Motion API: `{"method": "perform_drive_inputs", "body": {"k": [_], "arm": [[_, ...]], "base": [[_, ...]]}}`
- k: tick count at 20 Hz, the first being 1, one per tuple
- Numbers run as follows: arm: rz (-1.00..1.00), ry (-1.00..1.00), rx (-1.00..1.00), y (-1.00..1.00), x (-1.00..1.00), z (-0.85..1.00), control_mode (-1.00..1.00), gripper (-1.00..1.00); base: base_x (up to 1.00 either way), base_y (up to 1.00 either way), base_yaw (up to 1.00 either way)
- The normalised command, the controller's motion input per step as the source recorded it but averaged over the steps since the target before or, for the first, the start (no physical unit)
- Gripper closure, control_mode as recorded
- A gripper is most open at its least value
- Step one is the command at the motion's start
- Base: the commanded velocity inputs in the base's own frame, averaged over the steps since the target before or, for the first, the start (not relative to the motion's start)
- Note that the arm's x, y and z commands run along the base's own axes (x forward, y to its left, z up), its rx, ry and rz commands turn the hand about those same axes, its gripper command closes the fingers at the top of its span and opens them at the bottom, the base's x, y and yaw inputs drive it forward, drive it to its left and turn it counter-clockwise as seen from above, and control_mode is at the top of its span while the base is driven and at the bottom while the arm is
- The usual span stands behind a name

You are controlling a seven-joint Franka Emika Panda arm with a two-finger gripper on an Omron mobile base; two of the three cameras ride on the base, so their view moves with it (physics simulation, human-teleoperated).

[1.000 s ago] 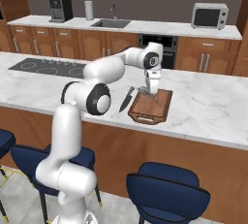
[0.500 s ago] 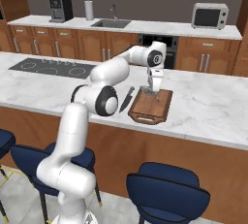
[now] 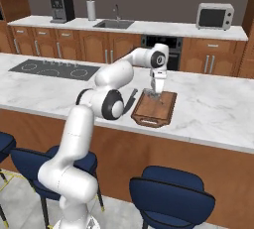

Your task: Retrieve the fish from the fridge and place it on the cutting board.

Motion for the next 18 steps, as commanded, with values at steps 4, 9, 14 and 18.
{"method": "perform_drive_inputs", "body": {"k": [4,9,14,18], "arm": [[0.00,0.01,0.01,0.19,0.00,-0.23,-1.00,-1.00],[0.00,0.00,0.00,0.01,0.00,-0.01,-1.00,-1.00],[-0.01,0.00,0.00,0.02,-0.13,0.00,-1.00,-1.00],[0.00,-0.05,-0.01,0.03,-0.37,0.16,-1.00,-1.00]], "base": [[0.00,0.00,0.00],[0.00,0.00,0.00],[0.00,0.00,0.00],[0.00,0.00,0.00]]}}
